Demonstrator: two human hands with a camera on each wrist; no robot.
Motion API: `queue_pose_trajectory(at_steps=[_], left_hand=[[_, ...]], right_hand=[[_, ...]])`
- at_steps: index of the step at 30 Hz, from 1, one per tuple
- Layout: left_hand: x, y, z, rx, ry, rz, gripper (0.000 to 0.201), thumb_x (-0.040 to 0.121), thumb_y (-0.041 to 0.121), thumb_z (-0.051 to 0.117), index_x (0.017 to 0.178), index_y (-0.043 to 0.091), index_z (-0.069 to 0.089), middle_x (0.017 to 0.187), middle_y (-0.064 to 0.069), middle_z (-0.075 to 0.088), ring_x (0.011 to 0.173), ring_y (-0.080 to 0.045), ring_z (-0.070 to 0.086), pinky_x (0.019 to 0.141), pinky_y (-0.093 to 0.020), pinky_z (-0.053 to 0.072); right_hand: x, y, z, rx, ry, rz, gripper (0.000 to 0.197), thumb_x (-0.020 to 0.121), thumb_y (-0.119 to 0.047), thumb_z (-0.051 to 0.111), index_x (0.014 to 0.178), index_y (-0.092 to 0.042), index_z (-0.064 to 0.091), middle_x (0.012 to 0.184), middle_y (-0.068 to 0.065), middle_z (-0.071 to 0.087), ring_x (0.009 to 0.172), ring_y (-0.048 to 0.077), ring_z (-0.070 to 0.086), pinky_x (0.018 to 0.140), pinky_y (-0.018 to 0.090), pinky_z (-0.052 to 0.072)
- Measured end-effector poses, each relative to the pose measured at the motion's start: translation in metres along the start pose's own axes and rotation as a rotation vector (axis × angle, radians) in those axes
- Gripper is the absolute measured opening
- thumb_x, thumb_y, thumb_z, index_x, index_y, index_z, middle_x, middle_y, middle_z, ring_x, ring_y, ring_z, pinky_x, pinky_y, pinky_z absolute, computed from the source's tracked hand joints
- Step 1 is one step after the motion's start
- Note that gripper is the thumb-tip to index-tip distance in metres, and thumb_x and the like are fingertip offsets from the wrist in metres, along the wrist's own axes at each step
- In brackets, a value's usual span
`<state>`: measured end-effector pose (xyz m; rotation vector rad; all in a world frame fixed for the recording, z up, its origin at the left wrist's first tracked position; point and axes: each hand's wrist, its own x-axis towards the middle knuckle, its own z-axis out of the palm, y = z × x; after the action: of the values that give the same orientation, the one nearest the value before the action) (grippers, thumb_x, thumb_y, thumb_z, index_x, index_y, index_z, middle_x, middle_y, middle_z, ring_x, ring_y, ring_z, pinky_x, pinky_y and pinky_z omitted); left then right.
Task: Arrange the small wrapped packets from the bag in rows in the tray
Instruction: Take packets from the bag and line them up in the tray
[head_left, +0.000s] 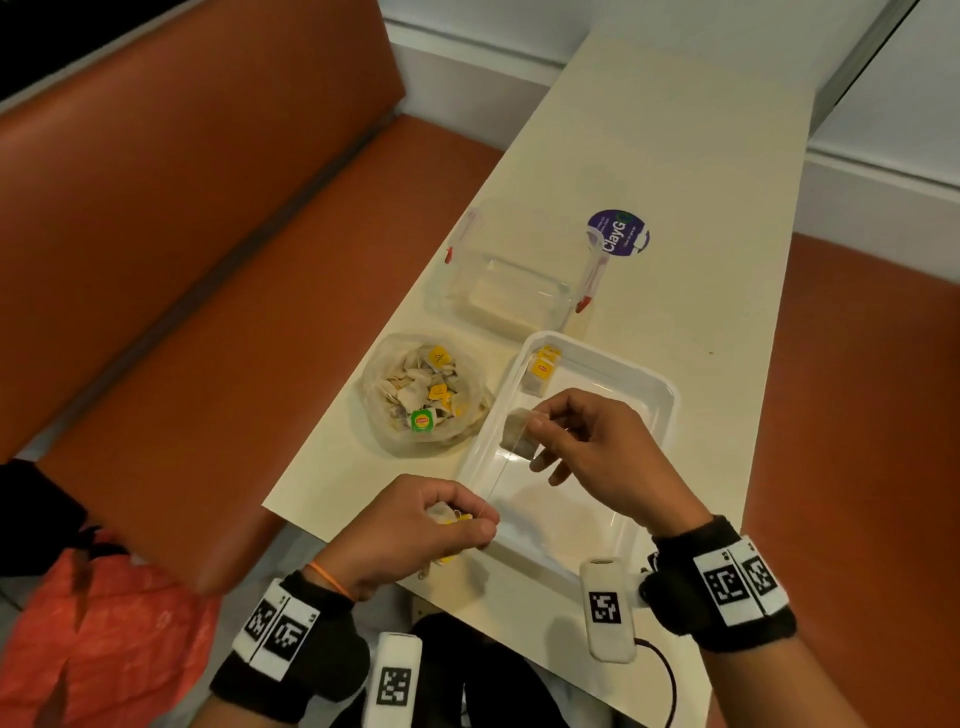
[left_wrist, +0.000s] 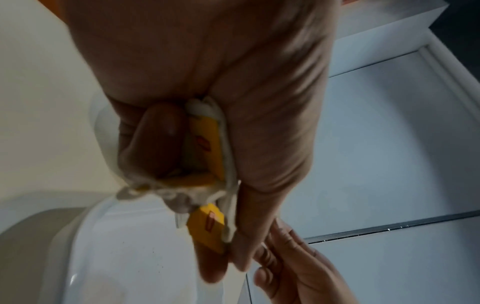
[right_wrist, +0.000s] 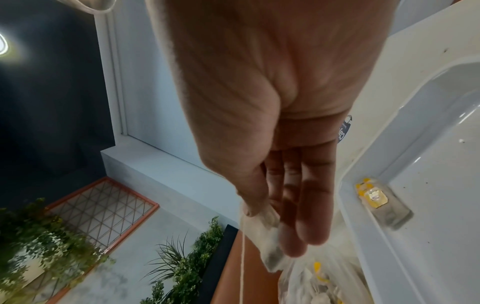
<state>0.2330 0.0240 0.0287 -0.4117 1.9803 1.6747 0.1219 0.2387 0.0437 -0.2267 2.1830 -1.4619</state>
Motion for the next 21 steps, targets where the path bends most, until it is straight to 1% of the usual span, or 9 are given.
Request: queue_pose_trajectory(at_steps=[2, 4, 6, 9, 11, 14, 16, 18, 21], left_hand=[[-0.004, 0.003, -0.004, 0.005, -0.003, 0.012, 0.018, 0.089, 0.026, 0.083, 0.107, 0.024, 0.081, 0.090, -0.006, 0.081, 0.079, -0.012, 0.068, 0.074, -0.027, 0.055], [-0.009, 0.007, -0.006, -0.022, 0.029, 0.035, 0.026, 0.090, 0.027, 0.082, 0.115, 0.024, 0.076, 0.089, -0.007, 0.081, 0.079, -0.013, 0.070, 0.077, -0.029, 0.055], [-0.012, 0.014, -0.009, -0.055, 0.066, 0.045, 0.023, 0.092, 0.026, 0.078, 0.115, 0.023, 0.074, 0.091, -0.005, 0.082, 0.081, -0.011, 0.071, 0.078, -0.031, 0.055], [-0.016, 0.025, -0.013, -0.082, 0.040, 0.072, 0.019, 0.097, 0.020, 0.072, 0.116, 0.020, 0.073, 0.099, 0.000, 0.082, 0.081, -0.002, 0.071, 0.070, -0.022, 0.053], [-0.016, 0.031, -0.013, -0.110, 0.000, 0.098, 0.020, 0.097, 0.016, 0.070, 0.117, 0.016, 0.072, 0.104, 0.000, 0.082, 0.087, 0.000, 0.073, 0.075, -0.017, 0.053], [-0.007, 0.035, -0.009, -0.162, 0.063, 0.120, 0.016, 0.094, 0.014, 0.073, 0.110, 0.012, 0.075, 0.105, -0.001, 0.082, 0.109, -0.009, 0.073, 0.095, -0.026, 0.053], [0.002, 0.035, -0.004, -0.167, 0.165, 0.145, 0.011, 0.089, 0.016, 0.080, 0.100, 0.014, 0.081, 0.103, 0.000, 0.082, 0.110, -0.013, 0.073, 0.099, -0.032, 0.054], [0.011, 0.033, 0.005, -0.156, 0.242, 0.146, 0.005, 0.085, 0.018, 0.085, 0.090, 0.018, 0.085, 0.099, 0.002, 0.082, 0.104, -0.012, 0.074, 0.096, -0.032, 0.056], [0.023, 0.024, 0.020, -0.175, 0.311, 0.128, 0.005, 0.083, 0.023, 0.087, 0.086, 0.027, 0.086, 0.093, 0.003, 0.081, 0.097, -0.015, 0.074, 0.082, -0.026, 0.058]], right_hand=[[0.001, 0.003, 0.001, 0.013, -0.003, 0.019, 0.007, 0.100, -0.018, 0.068, 0.099, -0.013, 0.072, 0.083, 0.006, 0.077, 0.073, 0.021, 0.077, 0.066, 0.040, 0.064], [0.002, 0.007, 0.002, 0.007, -0.012, 0.036, 0.007, 0.100, -0.017, 0.068, 0.099, -0.012, 0.073, 0.080, 0.007, 0.077, 0.071, 0.022, 0.076, 0.065, 0.037, 0.063], [0.004, 0.012, 0.002, 0.006, -0.011, 0.056, 0.007, 0.101, -0.016, 0.067, 0.100, -0.012, 0.073, 0.079, 0.007, 0.077, 0.071, 0.022, 0.076, 0.065, 0.037, 0.063], [0.005, 0.018, 0.002, 0.035, -0.007, 0.089, 0.009, 0.101, -0.016, 0.067, 0.101, -0.012, 0.074, 0.080, 0.008, 0.077, 0.072, 0.023, 0.076, 0.066, 0.037, 0.064], [0.005, 0.020, 0.003, 0.054, -0.005, 0.114, 0.010, 0.101, -0.017, 0.067, 0.101, -0.011, 0.074, 0.080, 0.009, 0.078, 0.072, 0.024, 0.077, 0.067, 0.039, 0.064], [0.004, 0.024, 0.005, 0.061, -0.004, 0.138, 0.011, 0.101, -0.018, 0.067, 0.102, -0.010, 0.075, 0.080, 0.009, 0.078, 0.072, 0.024, 0.077, 0.069, 0.042, 0.065], [0.004, 0.025, 0.007, 0.064, -0.021, 0.139, 0.010, 0.100, -0.017, 0.067, 0.102, -0.011, 0.076, 0.081, 0.009, 0.078, 0.073, 0.025, 0.077, 0.069, 0.042, 0.065], [0.003, 0.026, 0.008, 0.064, -0.030, 0.126, 0.010, 0.100, -0.018, 0.068, 0.102, -0.013, 0.076, 0.081, 0.008, 0.078, 0.072, 0.025, 0.077, 0.069, 0.042, 0.065], [0.002, 0.026, 0.010, 0.026, -0.039, 0.073, 0.010, 0.100, -0.019, 0.068, 0.101, -0.016, 0.077, 0.079, 0.006, 0.078, 0.071, 0.022, 0.077, 0.067, 0.040, 0.065]])
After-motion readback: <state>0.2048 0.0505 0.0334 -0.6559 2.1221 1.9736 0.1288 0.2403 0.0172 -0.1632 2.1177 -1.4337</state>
